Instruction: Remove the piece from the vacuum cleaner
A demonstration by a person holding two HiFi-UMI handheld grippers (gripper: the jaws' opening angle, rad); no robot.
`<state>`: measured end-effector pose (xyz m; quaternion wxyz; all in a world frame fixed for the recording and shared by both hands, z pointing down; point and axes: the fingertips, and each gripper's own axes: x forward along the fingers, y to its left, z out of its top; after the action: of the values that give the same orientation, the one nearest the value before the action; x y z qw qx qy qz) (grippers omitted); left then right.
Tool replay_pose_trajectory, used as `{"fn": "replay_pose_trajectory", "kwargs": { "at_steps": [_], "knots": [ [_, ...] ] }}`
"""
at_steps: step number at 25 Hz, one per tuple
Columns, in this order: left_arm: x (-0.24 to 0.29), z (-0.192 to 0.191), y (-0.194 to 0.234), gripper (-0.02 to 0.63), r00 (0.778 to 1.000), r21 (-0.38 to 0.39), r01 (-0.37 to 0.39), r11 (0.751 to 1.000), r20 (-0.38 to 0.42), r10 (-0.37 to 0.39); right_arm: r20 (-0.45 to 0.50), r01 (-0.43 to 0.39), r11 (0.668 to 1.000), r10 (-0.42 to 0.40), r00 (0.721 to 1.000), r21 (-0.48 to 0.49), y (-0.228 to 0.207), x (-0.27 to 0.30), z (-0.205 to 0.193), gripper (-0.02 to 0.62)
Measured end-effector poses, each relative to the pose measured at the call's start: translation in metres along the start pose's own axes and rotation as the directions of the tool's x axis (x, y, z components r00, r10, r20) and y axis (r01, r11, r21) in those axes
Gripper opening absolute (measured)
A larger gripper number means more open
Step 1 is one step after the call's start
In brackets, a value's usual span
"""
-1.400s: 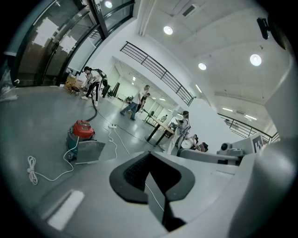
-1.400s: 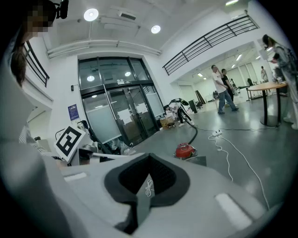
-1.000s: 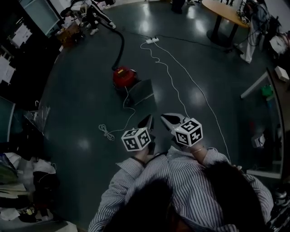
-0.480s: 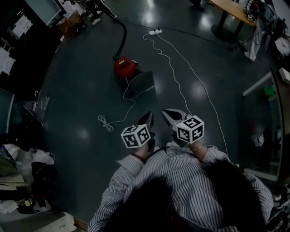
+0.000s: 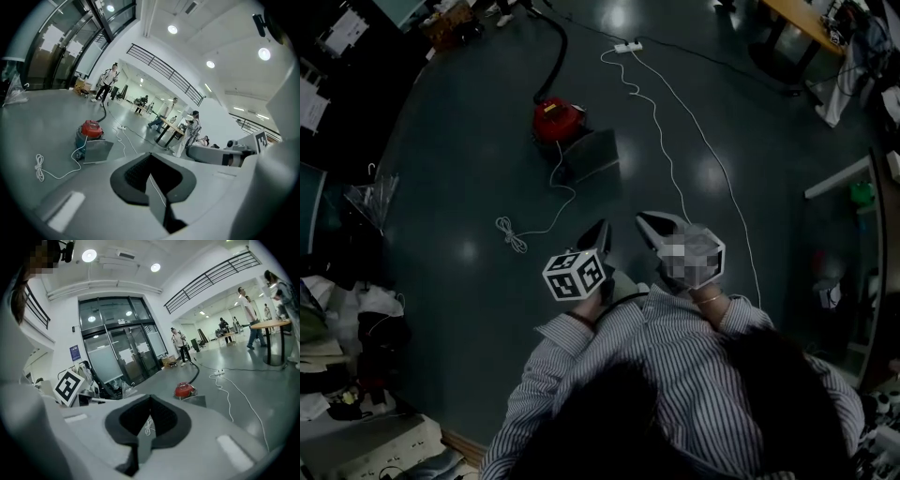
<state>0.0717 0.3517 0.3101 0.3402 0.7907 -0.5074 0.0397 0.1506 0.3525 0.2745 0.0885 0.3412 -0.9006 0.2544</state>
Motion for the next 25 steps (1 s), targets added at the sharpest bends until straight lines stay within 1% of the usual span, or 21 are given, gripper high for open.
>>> {"fn": "replay_pose_trajectory", "kwargs": {
  "at_steps": [3, 6, 10, 12, 15, 18, 21, 25],
  "knots": [
    [0.008, 0.001, 0.004, 0.006, 1.000, -0.008, 0.001, 1.000, 0.015, -0.001, -0.025, -0.001, 1.000, 0.001, 1.000, -0.004, -0.010, 0.008, -0.004, 0.002],
    [0.017, 0.003, 0.014, 0.006, 1.000, -0.039, -0.001, 0.999, 0.024, 0.002, -0.043, -0.009, 1.000, 0.009, 0.999, 0.009, -0.019, 0.018, -0.005, 0.002],
    [0.041, 0.014, 0.033, 0.006, 1.000, -0.051, -0.009, 0.999, 0.008, 0.009, -0.070, -0.011, 1.000, 0.011, 0.997, 0.007, -0.036, 0.043, 0.002, 0.002],
    [0.058, 0.023, 0.042, 0.006, 1.000, -0.042, 0.001, 0.999, -0.003, -0.001, -0.077, -0.014, 1.000, 0.014, 0.997, -0.001, -0.045, 0.061, 0.008, 0.002],
    [0.087, 0.037, 0.058, 0.006, 0.999, -0.040, 0.037, 0.998, -0.024, -0.038, -0.072, -0.017, 1.000, 0.018, 0.997, 0.010, -0.059, 0.095, 0.020, 0.002],
    [0.117, 0.058, 0.082, 0.006, 0.998, -0.054, 0.053, 0.997, -0.044, -0.056, -0.070, -0.033, 0.999, 0.033, 0.997, 0.004, -0.072, 0.137, 0.040, 0.003],
    [0.145, 0.091, 0.110, 0.006, 0.995, -0.038, 0.070, 0.997, -0.061, -0.072, -0.058, -0.027, 0.999, 0.026, 0.998, -0.017, -0.089, 0.180, 0.067, 0.003],
    [0.182, 0.140, 0.152, 0.006, 0.990, -0.046, 0.115, 0.992, -0.081, -0.118, -0.067, -0.011, 1.000, 0.013, 0.998, 0.017, -0.115, 0.243, 0.095, 0.003]
  ]
}}
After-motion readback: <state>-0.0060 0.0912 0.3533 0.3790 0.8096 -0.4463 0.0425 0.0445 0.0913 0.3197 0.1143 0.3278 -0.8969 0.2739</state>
